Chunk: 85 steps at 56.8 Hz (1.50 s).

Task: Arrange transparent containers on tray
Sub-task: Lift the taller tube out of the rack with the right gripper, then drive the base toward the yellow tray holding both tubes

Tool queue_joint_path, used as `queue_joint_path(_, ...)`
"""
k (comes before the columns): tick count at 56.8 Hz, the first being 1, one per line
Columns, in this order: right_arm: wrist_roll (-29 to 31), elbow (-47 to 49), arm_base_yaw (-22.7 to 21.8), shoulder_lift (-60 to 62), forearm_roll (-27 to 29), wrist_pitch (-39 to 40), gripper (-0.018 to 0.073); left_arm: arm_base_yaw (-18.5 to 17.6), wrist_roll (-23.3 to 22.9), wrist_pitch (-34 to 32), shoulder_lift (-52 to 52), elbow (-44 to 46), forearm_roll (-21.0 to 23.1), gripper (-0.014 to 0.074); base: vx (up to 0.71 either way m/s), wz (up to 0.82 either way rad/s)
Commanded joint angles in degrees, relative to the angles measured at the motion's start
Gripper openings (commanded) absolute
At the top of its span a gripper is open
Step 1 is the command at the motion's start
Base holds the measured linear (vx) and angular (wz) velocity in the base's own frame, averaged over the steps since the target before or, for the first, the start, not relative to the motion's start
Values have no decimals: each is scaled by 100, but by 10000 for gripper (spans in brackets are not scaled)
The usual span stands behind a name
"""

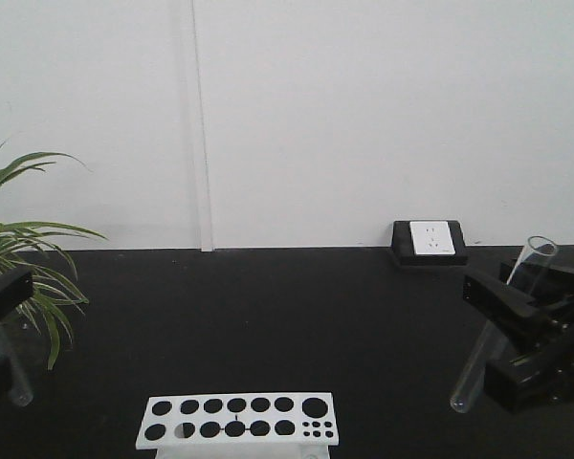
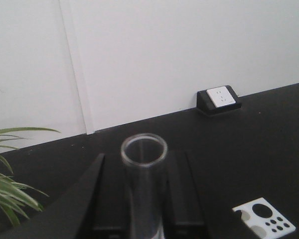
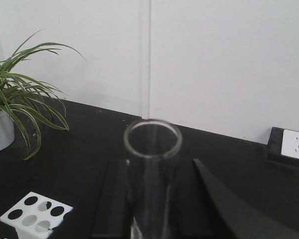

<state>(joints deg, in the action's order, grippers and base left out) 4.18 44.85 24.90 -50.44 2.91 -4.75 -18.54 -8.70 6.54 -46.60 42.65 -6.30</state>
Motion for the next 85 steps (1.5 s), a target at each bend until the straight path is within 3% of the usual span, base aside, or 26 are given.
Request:
queue_joint_path(1,57,169,-36,103,-34,475,19,-26,-25,-433,357,-90,38,150,0,0)
queue_joint_path(6,57,169,-36,103,-34,532,19,-26,-25,-654,539,-287,38,150,0,0)
queue_joint_path(85,57,169,-36,96,-34,527,19,-26,-25,-472,587,-386,38,150,-1,1)
